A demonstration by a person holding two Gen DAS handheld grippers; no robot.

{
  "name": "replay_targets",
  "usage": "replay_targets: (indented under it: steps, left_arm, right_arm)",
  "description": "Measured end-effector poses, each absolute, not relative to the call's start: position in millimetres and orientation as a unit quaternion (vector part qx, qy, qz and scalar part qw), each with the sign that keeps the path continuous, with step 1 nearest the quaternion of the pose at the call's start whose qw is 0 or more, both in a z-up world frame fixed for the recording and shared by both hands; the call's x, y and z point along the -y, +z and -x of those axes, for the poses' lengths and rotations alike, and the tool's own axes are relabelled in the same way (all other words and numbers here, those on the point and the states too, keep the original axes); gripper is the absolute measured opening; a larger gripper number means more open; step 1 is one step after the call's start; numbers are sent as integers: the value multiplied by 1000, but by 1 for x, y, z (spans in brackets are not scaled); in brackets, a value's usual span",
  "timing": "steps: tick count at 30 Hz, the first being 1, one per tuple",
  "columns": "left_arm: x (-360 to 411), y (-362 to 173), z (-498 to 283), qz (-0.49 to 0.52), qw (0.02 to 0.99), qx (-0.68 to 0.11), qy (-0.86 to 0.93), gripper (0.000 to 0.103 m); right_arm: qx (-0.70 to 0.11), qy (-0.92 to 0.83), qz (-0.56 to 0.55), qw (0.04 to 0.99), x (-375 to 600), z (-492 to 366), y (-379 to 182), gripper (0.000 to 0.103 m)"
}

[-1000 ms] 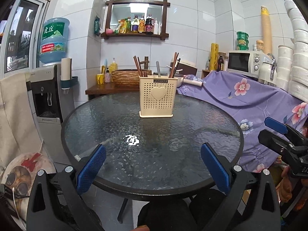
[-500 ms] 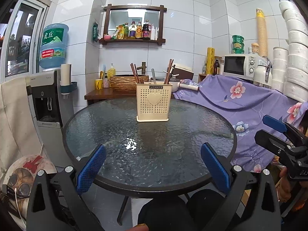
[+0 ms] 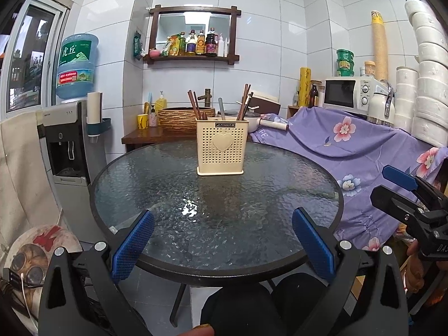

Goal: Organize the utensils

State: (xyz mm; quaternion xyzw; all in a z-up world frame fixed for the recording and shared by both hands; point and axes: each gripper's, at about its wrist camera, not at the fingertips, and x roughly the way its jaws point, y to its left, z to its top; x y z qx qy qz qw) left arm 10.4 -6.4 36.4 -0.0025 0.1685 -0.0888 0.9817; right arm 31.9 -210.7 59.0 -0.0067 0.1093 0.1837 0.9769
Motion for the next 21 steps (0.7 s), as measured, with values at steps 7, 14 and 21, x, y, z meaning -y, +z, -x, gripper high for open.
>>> replay_targets:
  steps: [7, 14, 21]
  left_arm:
    - [6, 36, -12, 6, 981, -170, -89, 97]
    - [5, 35, -12, 10, 981, -173, -92, 97]
    - [5, 34, -11, 12, 981, -171, -89, 97]
  right_arm:
    - [-112, 183, 5, 977, 211, -31, 57, 97]
    - [-115, 183, 7, 976, 210, -32, 56, 97]
    - [-117, 180, 7, 977, 211, -32, 56, 97]
